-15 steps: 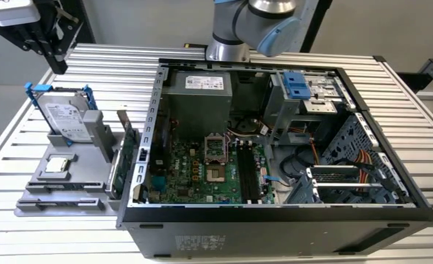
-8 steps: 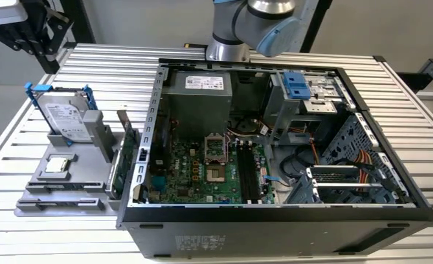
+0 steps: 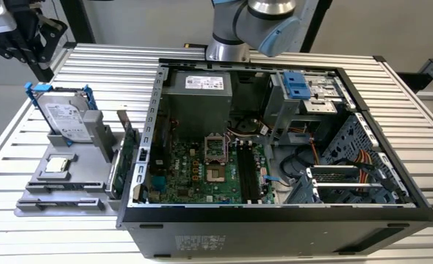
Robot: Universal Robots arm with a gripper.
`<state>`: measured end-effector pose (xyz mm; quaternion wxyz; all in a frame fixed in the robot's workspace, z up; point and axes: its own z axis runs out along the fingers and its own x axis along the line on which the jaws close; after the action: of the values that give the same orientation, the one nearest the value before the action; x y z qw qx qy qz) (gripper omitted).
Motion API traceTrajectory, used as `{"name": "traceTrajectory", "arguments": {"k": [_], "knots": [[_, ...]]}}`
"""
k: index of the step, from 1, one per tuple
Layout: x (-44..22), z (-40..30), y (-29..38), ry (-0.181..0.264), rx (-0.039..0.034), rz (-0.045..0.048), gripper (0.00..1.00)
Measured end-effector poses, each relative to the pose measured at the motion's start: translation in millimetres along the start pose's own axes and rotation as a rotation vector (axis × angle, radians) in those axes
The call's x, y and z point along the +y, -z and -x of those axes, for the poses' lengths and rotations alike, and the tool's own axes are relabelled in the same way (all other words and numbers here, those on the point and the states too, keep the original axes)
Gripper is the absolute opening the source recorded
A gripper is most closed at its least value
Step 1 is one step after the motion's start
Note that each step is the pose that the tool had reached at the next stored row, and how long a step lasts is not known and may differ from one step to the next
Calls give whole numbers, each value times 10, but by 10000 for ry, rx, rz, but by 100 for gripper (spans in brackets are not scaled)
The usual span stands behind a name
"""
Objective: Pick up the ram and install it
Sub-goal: 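Reach for the ram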
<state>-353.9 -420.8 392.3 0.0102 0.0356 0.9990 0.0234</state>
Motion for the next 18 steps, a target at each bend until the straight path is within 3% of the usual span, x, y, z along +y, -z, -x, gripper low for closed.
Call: {"name": "traceTrajectory", "arguments": {"k": [3,9,18], "knots": [[-95,7,3,17,1,0,0],[-164,12,4,286,14,5,0],[-471,34,16,335,17,6,0]]}}
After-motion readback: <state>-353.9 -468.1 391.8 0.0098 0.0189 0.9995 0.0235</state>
